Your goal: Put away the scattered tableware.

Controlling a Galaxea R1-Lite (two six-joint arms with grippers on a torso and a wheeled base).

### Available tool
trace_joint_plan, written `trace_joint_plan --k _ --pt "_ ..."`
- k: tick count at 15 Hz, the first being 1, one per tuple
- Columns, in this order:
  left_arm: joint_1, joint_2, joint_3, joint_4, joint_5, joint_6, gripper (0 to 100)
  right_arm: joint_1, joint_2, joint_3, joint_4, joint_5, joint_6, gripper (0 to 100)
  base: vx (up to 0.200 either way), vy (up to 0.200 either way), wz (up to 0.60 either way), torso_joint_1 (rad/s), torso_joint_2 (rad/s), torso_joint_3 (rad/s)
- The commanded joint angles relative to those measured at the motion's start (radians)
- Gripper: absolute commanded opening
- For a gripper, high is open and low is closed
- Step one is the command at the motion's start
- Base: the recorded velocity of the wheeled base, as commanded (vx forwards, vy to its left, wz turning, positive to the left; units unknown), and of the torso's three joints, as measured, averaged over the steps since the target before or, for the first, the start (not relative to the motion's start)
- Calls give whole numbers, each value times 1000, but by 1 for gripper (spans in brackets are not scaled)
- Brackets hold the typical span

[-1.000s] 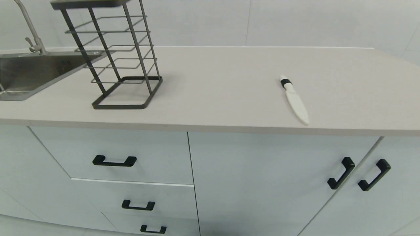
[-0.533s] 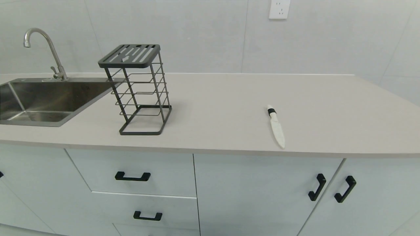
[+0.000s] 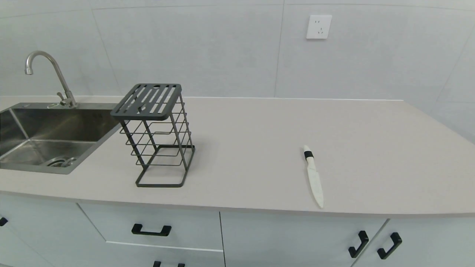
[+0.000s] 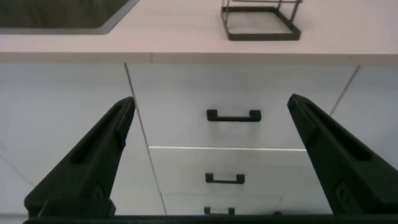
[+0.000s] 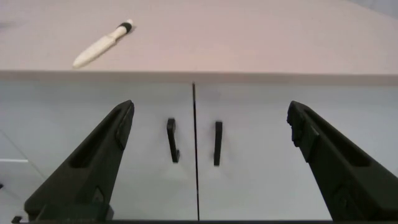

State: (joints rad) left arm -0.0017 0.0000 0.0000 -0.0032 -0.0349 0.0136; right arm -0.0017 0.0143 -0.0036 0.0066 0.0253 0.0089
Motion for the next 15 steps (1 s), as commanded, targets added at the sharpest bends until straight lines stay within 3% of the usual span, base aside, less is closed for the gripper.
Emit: trace_joint_plan --k 1,11,15 --pt "0 0 0 0 0 0 100 0 1 1 0 1 -1 100 0 0 0 237 -540 -222" --pt "0 0 0 0 -3 0 100 0 0 1 0 1 -1 100 0 0 0 290 -560 -272" --pt "0 0 0 0 -8 0 100 0 0 1 0 1 0 100 0 0 0 74 -143 -70"
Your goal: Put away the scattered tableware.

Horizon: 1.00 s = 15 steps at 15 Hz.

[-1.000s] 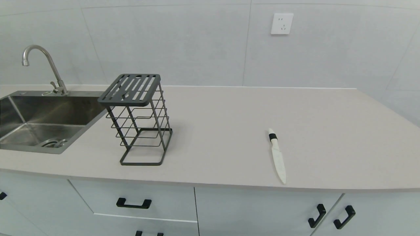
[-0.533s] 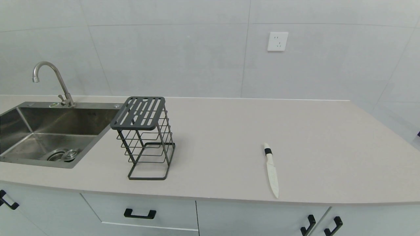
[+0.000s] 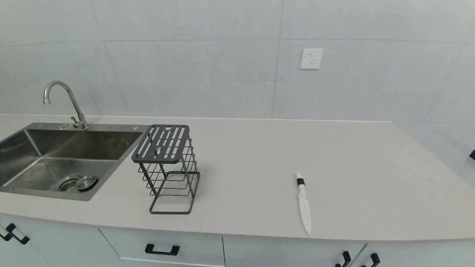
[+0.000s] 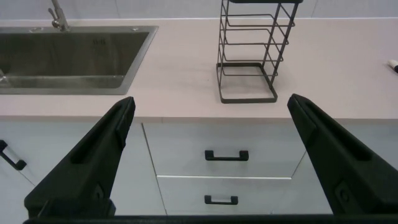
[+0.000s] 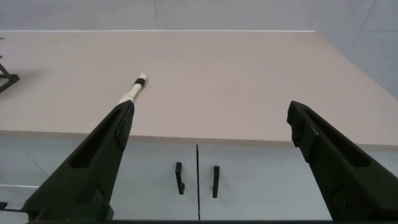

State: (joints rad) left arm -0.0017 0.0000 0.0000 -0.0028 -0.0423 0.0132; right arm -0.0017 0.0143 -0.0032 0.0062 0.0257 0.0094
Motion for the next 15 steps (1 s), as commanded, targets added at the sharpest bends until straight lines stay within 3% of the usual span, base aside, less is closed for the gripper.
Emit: trace_joint_plan --k 1,7,15 --pt "0 0 0 0 2 -1 100 0 0 0 0 0 0 100 0 0 0 0 0 0" --pt "0 0 0 0 2 1 100 0 0 0 0 0 -2 100 0 0 0 14 0 12" --pt "0 0 0 0 2 -1 100 0 0 0 0 0 -3 100 0 0 0 216 -15 193"
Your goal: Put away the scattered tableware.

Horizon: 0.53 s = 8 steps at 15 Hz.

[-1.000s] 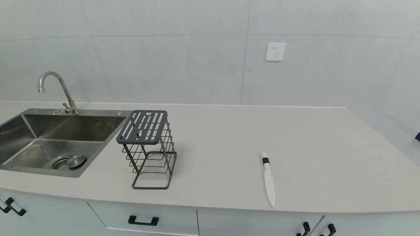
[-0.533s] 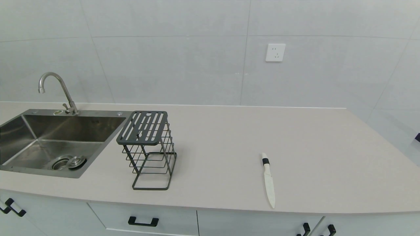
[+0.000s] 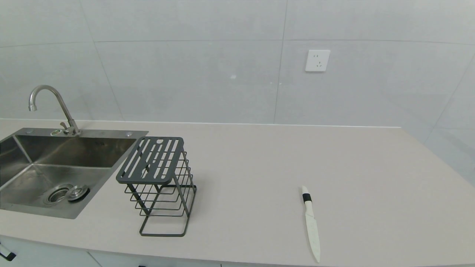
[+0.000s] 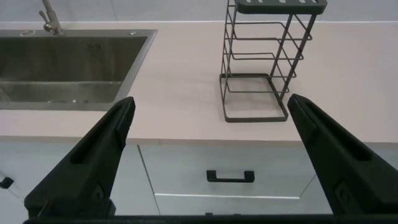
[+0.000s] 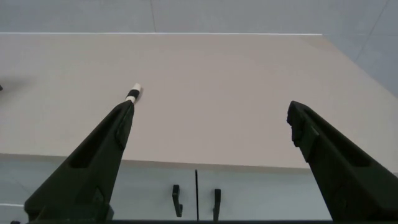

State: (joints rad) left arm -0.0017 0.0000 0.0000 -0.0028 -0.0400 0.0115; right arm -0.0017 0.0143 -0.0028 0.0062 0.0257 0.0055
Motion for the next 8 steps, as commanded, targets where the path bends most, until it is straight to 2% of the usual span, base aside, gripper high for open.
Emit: trace_joint_plan --k 1,5,7,8 --pt "0 0 0 -2 0 -1 100 0 0 0 0 0 -1 100 0 0 0 0 0 0" --pt "0 0 0 -3 0 -11 100 0 0 0 -15 19 -18 100 0 0 0 0 0 0" --pt "0 0 0 -3 -1 -11 100 3 82 -189 -216 40 -22 100 0 0 0 0 0 0" --pt "0 0 0 -3 -1 -11 100 9 133 -244 -221 68 -25 100 0 0 0 0 0 0"
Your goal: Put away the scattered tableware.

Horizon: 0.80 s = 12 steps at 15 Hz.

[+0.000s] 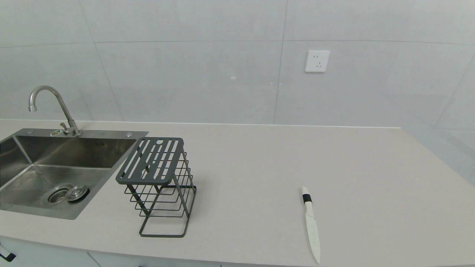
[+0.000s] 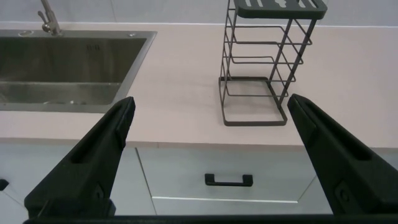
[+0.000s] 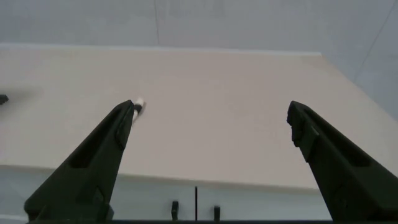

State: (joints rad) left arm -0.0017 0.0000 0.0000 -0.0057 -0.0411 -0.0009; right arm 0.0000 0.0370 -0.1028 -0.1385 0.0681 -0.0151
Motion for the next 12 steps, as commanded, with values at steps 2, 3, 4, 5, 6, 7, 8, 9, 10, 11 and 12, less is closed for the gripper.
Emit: trace_joint_plan --k 2,3,4,5,6,7,8,9,10,11,12 --pt "0 0 0 0 0 -2 100 17 142 -175 -19 119 -5 100 0 0 0 0 0 0" --pt "0 0 0 0 0 -2 100 28 170 -155 82 171 3 100 0 0 0 0 0 0" --pt "0 0 0 0 -2 -2 100 51 211 -109 218 223 6 100 0 0 0 0 0 0" --pt "0 0 0 0 -2 -1 100 69 239 -75 244 237 6 100 0 0 0 0 0 0" --pt "0 0 0 0 -2 -1 100 106 294 -31 244 256 6 100 0 0 0 0 0 0" --pt "0 0 0 0 -2 -1 100 114 308 -29 241 259 6 100 0 0 0 0 0 0" --pt "0 0 0 1 -2 4 100 158 486 -40 198 274 46 100 0 0 0 0 0 0" --pt "0 0 0 1 -2 5 100 169 583 -55 135 279 84 100 0 0 0 0 0 0" --pt "0 0 0 1 -2 5 100 192 707 -77 76 286 86 100 0 0 0 0 0 0" --pt "0 0 0 1 -2 7 100 201 764 -89 56 286 84 100 0 0 0 0 0 0" --pt "0 0 0 1 -3 7 100 225 916 -156 28 280 70 100 0 0 0 0 0 0"
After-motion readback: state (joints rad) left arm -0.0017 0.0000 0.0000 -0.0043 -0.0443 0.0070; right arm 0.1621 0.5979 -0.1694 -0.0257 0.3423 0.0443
